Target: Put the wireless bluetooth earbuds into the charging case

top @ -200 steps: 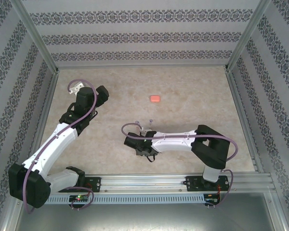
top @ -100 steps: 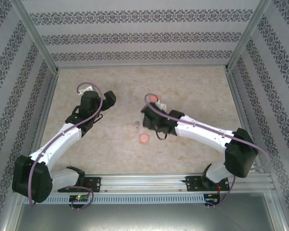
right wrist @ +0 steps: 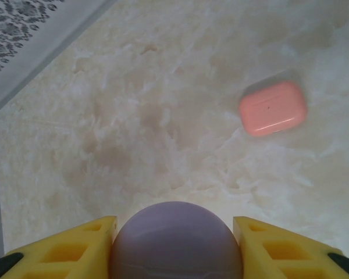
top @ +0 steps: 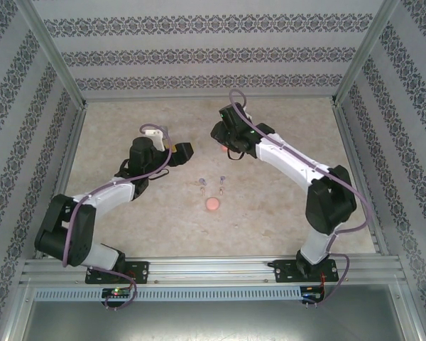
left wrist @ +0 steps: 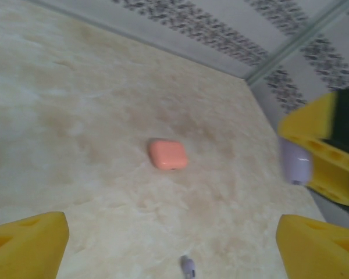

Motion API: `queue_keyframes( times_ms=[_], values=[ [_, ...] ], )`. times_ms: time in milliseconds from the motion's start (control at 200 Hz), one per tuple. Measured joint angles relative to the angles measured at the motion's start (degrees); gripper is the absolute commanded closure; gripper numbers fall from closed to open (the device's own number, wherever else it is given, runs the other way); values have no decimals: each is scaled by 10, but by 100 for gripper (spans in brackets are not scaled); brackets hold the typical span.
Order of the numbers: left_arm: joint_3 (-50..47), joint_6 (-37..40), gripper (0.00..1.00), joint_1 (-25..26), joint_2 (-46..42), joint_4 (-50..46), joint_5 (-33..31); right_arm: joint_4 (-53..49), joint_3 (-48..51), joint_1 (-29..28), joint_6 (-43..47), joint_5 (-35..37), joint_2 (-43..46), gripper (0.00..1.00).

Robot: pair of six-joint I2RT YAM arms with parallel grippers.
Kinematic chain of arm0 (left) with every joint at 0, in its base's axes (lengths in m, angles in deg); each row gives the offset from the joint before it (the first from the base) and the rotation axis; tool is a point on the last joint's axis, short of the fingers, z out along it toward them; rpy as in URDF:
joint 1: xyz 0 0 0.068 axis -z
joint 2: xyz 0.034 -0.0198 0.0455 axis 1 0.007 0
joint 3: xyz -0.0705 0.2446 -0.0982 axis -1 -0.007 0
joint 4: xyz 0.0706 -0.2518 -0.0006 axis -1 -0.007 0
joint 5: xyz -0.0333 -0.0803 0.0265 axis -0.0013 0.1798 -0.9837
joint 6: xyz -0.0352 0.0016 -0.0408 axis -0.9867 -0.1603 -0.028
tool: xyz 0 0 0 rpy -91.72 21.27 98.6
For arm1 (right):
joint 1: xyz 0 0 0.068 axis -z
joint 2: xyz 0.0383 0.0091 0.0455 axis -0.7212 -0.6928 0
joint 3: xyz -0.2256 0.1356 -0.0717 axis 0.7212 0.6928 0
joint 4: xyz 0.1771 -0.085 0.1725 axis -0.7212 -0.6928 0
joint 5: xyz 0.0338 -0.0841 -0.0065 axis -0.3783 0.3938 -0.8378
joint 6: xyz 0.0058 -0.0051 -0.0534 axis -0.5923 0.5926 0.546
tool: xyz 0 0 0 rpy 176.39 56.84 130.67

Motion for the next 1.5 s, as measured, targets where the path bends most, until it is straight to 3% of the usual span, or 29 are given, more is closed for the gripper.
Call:
queue_keyframes(
  times_ms=[280,585,984,1499],
  values=[
    [-6,-72,26,0,100,189,100,56,-1,3,-124,-43,-54,56],
    [-6,-126,36,0,158,287,144,79,-18,-5,-189,-49,-69,56],
    [4,-136,45,0,175,306,145,83,-46,-38,-203,-54,-83,56],
    [12,-132,56,0,190,307,115,83,-45,-42,-205,-53,-83,56]
  ],
)
